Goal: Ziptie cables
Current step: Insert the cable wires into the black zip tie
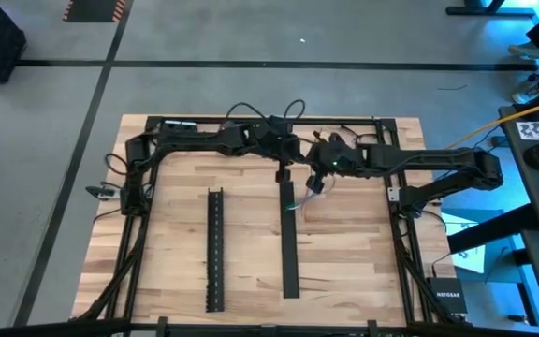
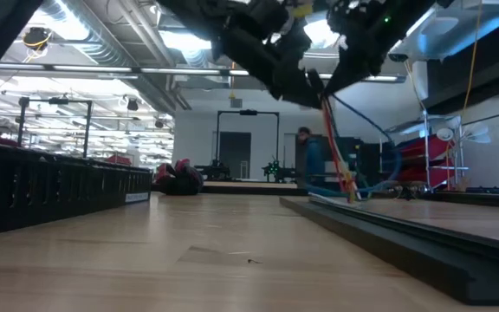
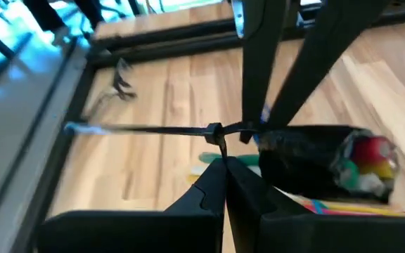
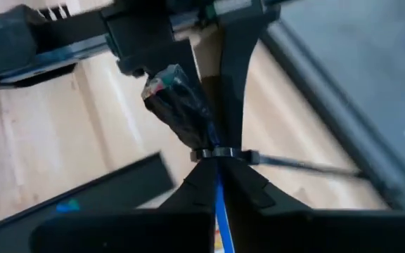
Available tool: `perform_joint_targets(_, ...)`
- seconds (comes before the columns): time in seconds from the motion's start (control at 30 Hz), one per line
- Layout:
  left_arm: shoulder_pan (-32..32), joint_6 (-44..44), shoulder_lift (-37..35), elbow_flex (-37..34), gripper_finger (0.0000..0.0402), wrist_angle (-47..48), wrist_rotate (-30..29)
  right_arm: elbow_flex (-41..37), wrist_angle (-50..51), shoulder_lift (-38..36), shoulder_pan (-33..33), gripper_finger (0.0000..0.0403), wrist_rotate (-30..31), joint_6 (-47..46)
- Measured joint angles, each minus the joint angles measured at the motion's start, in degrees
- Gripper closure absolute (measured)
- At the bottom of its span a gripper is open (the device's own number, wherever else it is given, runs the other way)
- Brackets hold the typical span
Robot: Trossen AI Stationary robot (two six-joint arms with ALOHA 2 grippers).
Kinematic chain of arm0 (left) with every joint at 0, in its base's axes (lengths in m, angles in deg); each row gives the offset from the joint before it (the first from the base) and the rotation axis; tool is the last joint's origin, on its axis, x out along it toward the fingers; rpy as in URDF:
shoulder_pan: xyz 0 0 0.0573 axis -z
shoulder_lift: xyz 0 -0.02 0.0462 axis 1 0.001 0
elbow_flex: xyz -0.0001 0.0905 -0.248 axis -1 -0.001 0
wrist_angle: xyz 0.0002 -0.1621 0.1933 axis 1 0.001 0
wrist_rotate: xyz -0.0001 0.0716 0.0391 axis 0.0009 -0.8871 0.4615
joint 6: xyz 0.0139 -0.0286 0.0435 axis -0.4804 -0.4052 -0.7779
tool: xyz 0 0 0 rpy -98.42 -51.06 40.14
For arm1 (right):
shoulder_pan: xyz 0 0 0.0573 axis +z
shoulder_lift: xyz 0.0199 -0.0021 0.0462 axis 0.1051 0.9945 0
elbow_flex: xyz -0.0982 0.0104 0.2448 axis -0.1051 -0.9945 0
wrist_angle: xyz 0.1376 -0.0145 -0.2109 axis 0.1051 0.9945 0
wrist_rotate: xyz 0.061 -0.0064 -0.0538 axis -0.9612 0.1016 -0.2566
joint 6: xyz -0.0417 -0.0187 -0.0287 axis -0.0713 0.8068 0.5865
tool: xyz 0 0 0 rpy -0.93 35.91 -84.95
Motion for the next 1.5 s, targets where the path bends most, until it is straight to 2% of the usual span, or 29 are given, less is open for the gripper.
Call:
perform_joint_targets(0.2,0.7,0.3,4.6,0.0,0.0401,-0.3,1.0,0.1,2.3,3.2,0.7,0.0332,-2.6,-5.0)
perform_joint_targets(0.4,1.8,0.4,7.9,-0.1,0.0401,-0.4,1.1,0.1,5.6,2.8,0.8,0.0275,-6.4,-4.3)
perform_joint_targets(0.57,2.2,0.3,8.3,0.0,0.0402,-0.8,1.1,0.1,8.1,1.5,0.8,0.0257,-10.3,-1.7)
perform_joint_targets(0.63,2.2,0.6,8.1,0.0,0.0401,-1.1,1.1,0.1,10.7,1.6,0.8,0.0256,-10.6,-5.5)
perform_joint_targets(0.77,1.5,2.8,7.9,0.0,0.0401,-0.9,1.1,-3.8,9.1,1.6,1.1,0.0255,-11.5,-23.0)
perform_joint_targets(0.87,1.1,4.5,7.8,0.0,0.0401,-1.1,1.1,-8.4,3.7,1.1,2.5,0.0255,-13.1,-33.9)
perform_joint_targets(1.0,1.1,4.6,7.8,0.0,0.0401,-1.4,1.0,-15.5,-9.4,1.1,4.5,0.0255,-12.8,-44.9)
perform_joint_targets(1.13,1.2,4.6,7.8,0.0,0.0402,-1.3,1.1,-21.8,-23.8,1.1,5.0,0.0255,-7.6,-54.3)
perform_joint_targets(1.3,1.2,4.8,7.7,0.0,0.0401,-1.3,1.1,-26.5,-32.9,1.1,4.9,0.0243,-4.1,-60.7)
perform_joint_targets(1.5,1.1,4.8,7.7,0.1,0.0401,-1.3,2.3,-29.1,-40.9,1.8,4.9,0.0172,-2.5,-61.9)
